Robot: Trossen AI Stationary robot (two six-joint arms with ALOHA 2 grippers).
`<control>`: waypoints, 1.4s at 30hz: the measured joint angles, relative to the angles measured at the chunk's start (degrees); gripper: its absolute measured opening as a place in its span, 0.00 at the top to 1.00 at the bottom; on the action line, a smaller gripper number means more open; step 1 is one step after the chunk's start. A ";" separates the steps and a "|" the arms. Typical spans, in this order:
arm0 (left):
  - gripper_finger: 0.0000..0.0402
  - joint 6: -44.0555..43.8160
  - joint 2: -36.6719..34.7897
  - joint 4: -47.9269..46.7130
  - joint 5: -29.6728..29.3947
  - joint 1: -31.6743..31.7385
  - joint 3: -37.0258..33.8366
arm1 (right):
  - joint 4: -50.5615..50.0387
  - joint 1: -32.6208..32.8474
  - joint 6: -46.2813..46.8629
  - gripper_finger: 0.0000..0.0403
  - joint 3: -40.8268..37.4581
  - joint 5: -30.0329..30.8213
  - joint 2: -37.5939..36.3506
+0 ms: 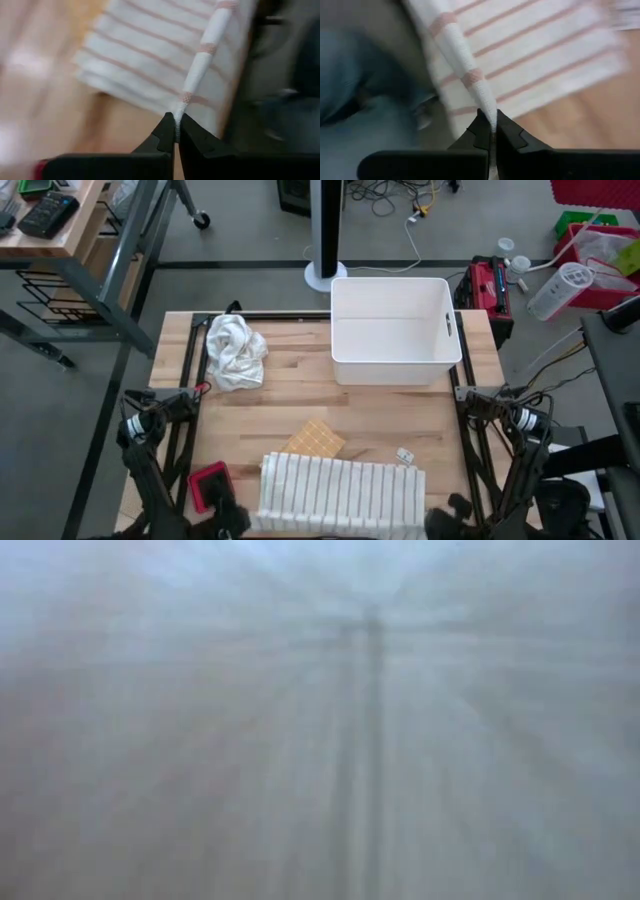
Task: Fold towel
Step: Fold the white kitchen towel
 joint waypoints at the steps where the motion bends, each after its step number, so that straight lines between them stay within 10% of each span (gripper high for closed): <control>1: 1.00 -0.56 0.00 -2.01 0.04 0.51 -0.31 | -3.07 -0.07 2.08 1.00 0.00 -0.26 0.00; 22: 1.00 12.83 -4.60 -11.74 0.01 14.84 -12.22 | -23.13 -12.20 -8.24 1.00 -0.37 -7.28 -1.22; 42: 1.00 19.69 -9.73 5.39 -0.46 18.87 -24.78 | -23.06 -19.65 -18.03 1.00 -4.50 -13.05 -1.22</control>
